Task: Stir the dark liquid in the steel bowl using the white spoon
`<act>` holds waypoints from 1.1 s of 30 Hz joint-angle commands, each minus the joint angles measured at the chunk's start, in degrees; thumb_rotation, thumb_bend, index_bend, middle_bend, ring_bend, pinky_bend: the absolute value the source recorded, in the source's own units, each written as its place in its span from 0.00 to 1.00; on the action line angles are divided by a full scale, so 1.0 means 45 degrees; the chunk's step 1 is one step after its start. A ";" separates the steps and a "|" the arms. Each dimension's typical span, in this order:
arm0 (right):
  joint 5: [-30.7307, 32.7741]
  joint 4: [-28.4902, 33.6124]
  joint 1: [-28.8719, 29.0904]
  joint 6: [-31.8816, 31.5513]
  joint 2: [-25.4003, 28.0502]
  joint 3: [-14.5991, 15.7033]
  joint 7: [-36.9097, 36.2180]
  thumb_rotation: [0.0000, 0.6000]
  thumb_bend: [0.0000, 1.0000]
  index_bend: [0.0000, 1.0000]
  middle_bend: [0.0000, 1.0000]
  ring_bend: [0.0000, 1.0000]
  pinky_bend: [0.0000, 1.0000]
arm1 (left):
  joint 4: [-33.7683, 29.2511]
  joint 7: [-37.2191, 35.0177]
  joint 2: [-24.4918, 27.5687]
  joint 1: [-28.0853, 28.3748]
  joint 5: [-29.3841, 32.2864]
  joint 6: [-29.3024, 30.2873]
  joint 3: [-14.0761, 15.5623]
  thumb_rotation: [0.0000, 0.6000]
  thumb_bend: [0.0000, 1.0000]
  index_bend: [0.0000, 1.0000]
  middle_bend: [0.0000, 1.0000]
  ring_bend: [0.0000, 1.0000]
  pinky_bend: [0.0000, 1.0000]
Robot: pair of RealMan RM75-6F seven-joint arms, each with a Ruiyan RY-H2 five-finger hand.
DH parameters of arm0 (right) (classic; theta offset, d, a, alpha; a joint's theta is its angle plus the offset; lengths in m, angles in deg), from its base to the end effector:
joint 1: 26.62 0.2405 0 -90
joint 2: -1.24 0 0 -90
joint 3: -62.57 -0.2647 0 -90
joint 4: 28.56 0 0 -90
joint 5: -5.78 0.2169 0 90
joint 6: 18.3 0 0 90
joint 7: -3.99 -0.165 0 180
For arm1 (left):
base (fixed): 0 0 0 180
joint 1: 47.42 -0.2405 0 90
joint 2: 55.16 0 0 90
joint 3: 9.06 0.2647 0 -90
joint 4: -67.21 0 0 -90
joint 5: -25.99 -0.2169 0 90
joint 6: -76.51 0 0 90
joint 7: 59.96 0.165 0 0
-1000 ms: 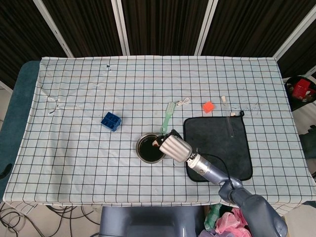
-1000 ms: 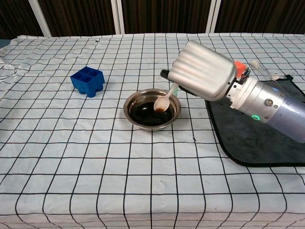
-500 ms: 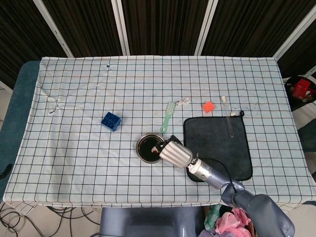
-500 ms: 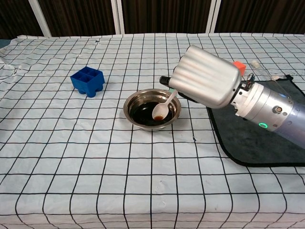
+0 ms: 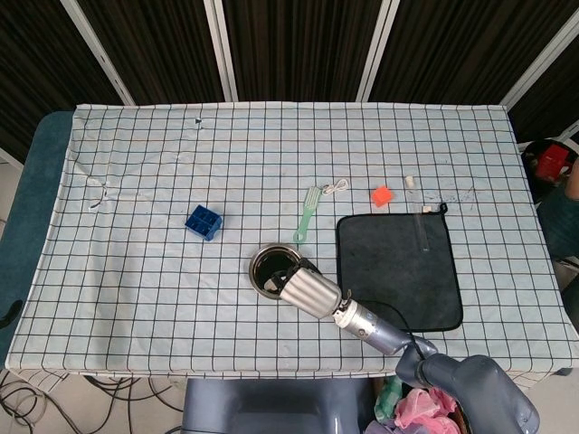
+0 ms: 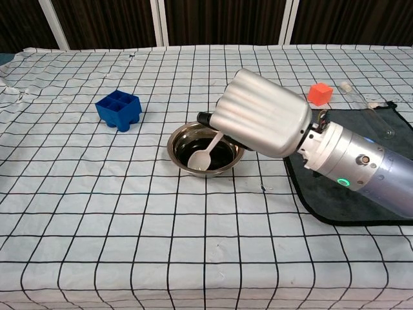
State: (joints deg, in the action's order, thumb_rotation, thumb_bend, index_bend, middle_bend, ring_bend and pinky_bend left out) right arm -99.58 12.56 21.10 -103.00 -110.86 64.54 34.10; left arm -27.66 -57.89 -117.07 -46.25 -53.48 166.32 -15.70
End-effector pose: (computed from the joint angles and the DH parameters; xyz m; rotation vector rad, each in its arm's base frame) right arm -0.0954 -0.3308 -0.0909 1.9138 0.4421 1.1336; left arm -0.3336 0.1933 0.1950 -1.1831 -0.8514 -0.8692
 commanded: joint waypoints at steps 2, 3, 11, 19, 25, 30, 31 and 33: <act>0.0043 -0.0234 0.0103 0.0142 -0.0217 -0.0131 -0.0032 1.00 0.41 0.81 0.89 1.00 1.00 | 0.0005 -0.0033 0.0012 -0.0009 0.0011 0.0018 -0.0014 1.00 0.22 0.10 0.01 0.00 0.02; 0.0068 -0.0329 0.0136 0.0192 -0.0305 -0.0181 -0.0069 1.00 0.41 0.81 0.89 1.00 1.00 | 0.0008 -0.0052 0.0017 -0.0015 0.0007 0.0031 -0.0018 1.00 0.22 0.10 0.01 0.00 0.02; 0.0319 -0.1119 0.0412 0.0459 -0.0901 -0.0588 -0.0387 1.00 0.41 0.81 0.89 1.00 1.00 | 0.0042 -0.0135 0.0039 -0.0001 0.0028 -0.0011 -0.0033 1.00 0.22 0.10 0.01 0.00 0.02; 0.0634 -0.2492 0.0563 0.0823 -0.1461 -0.0797 -0.0748 1.00 0.41 0.81 0.89 1.00 1.00 | 0.0052 -0.0148 0.0042 -0.0003 0.0042 -0.0001 -0.0047 1.00 0.22 0.10 0.01 0.00 0.02; 0.0783 -0.3403 0.0504 0.0776 -0.1518 -0.0774 -0.1072 1.00 0.41 0.81 0.89 1.00 1.00 | 0.0061 -0.0076 0.0011 0.0024 0.0065 -0.0057 -0.0041 1.00 0.22 0.10 0.01 0.00 0.02; 0.0817 -0.3641 0.0433 0.0678 -0.1426 -0.0671 -0.1187 1.00 0.41 0.81 0.89 1.00 1.00 | 0.0045 0.0012 -0.0018 0.0034 0.0071 -0.0058 -0.0039 1.00 0.22 0.10 0.01 0.00 0.02; 0.0827 -0.3661 0.0414 0.0657 -0.1394 -0.0653 -0.1194 1.00 0.41 0.81 0.89 1.00 1.00 | 0.0042 0.0023 -0.0022 0.0030 0.0071 -0.0049 -0.0038 1.00 0.22 0.10 0.01 0.00 0.02; 0.0842 -0.3650 0.0301 0.0526 -0.1273 -0.0594 -0.1223 1.00 0.41 0.81 0.89 1.00 1.00 | 0.0037 0.0045 -0.0026 0.0019 0.0077 -0.0017 -0.0046 1.00 0.22 0.10 0.01 0.00 0.02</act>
State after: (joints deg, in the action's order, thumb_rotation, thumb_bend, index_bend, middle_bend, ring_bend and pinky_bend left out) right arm -95.82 -3.88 22.63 -100.46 -116.76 61.75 28.67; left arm -27.49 -57.69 -117.19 -46.16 -53.13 166.25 -15.91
